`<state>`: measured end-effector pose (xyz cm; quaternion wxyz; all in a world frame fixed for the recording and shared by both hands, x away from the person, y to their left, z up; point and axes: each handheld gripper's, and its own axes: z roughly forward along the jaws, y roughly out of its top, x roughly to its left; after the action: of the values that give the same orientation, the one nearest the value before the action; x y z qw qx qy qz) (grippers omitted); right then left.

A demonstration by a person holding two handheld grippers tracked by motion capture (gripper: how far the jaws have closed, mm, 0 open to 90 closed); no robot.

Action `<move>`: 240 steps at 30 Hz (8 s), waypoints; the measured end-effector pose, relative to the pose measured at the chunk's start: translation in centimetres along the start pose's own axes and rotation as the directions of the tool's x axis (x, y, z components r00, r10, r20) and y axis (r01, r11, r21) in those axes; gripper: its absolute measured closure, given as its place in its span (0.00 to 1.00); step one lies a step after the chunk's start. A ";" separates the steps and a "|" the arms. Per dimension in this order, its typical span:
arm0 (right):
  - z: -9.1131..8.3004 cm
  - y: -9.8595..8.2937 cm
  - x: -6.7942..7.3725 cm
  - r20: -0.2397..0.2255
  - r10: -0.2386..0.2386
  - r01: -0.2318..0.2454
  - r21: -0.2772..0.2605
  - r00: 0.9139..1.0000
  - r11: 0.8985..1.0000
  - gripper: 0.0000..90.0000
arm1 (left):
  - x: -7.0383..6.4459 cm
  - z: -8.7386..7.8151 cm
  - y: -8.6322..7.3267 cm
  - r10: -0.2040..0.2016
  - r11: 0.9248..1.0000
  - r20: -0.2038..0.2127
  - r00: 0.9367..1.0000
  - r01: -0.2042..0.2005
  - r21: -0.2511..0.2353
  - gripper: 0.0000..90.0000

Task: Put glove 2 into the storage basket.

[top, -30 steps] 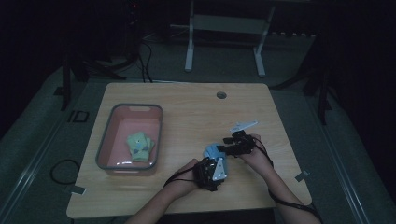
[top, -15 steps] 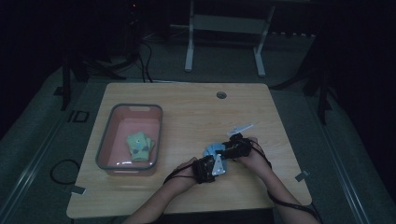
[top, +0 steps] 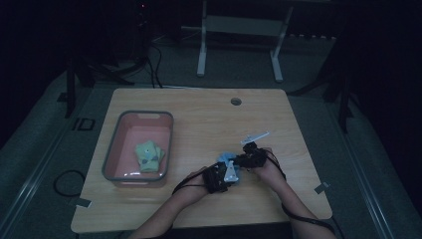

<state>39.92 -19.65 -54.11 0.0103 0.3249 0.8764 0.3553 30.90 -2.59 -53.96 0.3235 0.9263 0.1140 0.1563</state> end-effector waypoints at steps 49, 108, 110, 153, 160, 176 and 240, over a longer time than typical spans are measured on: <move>-3.8 12.5 7.3 -0.072 -0.149 0.134 -0.178 0.986 0.975 0.94 | 3.5 -13.1 0.2 0.055 0.998 -0.225 0.973 -0.047 0.037 0.84; 13.0 19.7 14.7 -0.211 -0.207 0.210 -0.005 0.955 0.978 0.93 | 6.6 -16.8 -14.6 -0.184 0.958 -0.271 0.945 0.234 0.164 0.84; 13.3 19.6 14.6 -0.206 -0.203 0.208 0.005 0.957 0.978 0.92 | 6.8 -16.4 -14.7 -0.190 0.955 -0.258 0.947 0.240 0.177 0.83; 4.3 14.1 9.8 -0.231 -0.243 0.224 -0.107 0.942 0.969 0.17 | 5.7 -16.4 -8.6 -0.386 0.922 -0.176 0.905 0.385 -0.044 0.09; 3.6 12.0 8.5 -0.206 -0.225 0.205 -0.116 0.952 0.972 0.17 | 4.9 -14.9 -7.3 -0.394 0.919 -0.124 0.911 0.389 -0.064 0.03; 1.1 6.5 5.5 -0.146 -0.246 0.231 -0.114 0.958 0.966 0.16 | 2.6 -11.1 -3.7 -0.326 0.942 -0.042 0.945 0.320 -0.096 0.02; -3.4 -7.9 1.6 0.024 -0.185 0.187 -0.090 0.982 0.978 0.16 | -3.0 -2.2 -3.8 -0.204 0.970 0.113 0.973 0.216 -0.109 0.02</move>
<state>33.36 -25.11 -56.19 0.0651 0.2435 0.8855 0.3902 26.92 0.63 -55.45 0.3986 0.8946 0.1852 0.0808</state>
